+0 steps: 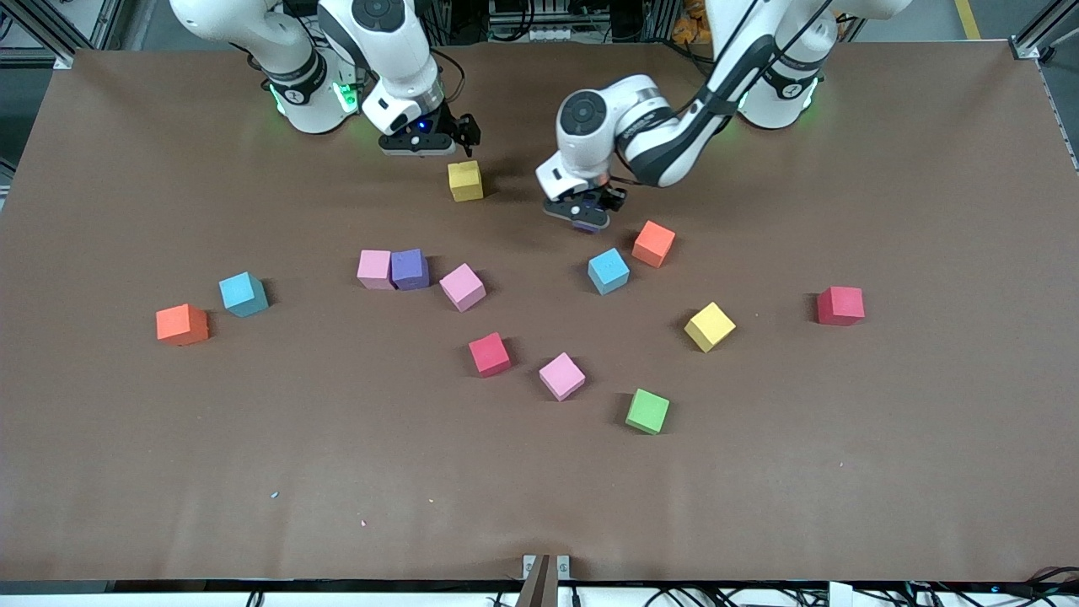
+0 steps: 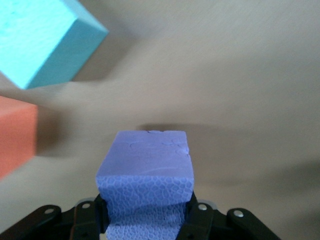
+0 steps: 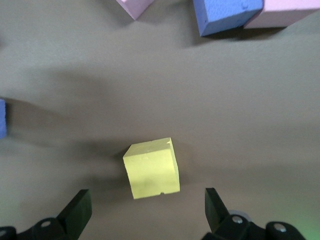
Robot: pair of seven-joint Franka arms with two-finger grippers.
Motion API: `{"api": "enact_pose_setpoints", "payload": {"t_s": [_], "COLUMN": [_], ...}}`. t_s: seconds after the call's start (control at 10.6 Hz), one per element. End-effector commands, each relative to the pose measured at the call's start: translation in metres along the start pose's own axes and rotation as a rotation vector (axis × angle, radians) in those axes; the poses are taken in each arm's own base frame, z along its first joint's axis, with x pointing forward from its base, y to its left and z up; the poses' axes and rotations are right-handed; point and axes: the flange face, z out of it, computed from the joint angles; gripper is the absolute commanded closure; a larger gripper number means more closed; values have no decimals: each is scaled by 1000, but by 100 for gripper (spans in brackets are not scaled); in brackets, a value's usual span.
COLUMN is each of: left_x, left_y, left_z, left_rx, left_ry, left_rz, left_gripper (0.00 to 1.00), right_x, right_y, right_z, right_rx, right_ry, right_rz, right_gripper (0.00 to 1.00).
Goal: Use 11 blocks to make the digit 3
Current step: 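Lift the purple block with the left gripper while the right gripper grasps yellow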
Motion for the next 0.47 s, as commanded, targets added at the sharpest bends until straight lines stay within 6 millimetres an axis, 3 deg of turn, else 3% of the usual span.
{"api": "enact_pose_setpoints", "payload": {"t_s": [0.0,0.28,0.38], "left_x": [11,24,19], "left_y": [35,50,57], "left_z": [-1,1,4], "left_rx": [-35,-65,-62], "left_ry": [2,-4,-9], "left_rz": [-159,-187,-181], "left_gripper": [90,90,90], "right_x": [-23,-27,-32], "right_y": [-6,-3,0], "right_z": [23,37,46], "right_rx": [6,34,44], "right_ry": [20,51,65], "right_rz": [-1,-24,-41], "right_gripper": [0,0,0]}}
